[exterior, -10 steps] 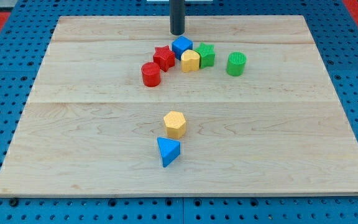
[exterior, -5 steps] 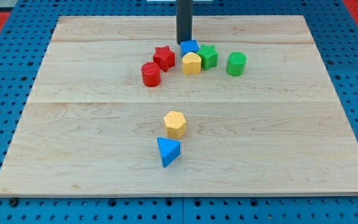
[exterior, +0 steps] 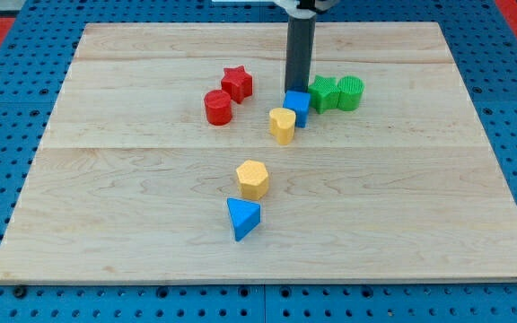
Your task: Push the blue cube to the bottom center
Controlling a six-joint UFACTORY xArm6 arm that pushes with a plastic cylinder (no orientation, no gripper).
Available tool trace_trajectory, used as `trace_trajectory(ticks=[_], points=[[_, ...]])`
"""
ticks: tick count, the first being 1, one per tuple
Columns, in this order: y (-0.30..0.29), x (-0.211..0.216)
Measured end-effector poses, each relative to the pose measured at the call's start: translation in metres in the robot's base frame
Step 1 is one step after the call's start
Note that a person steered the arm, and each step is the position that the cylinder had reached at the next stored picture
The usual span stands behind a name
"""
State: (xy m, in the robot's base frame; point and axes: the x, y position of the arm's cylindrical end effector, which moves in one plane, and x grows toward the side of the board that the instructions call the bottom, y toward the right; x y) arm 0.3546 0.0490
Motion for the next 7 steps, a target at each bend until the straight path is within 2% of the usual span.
trace_trajectory(ticks=[4,6,7], points=[[0.0,0.103],[-0.001,0.113],[-0.001,0.134]])
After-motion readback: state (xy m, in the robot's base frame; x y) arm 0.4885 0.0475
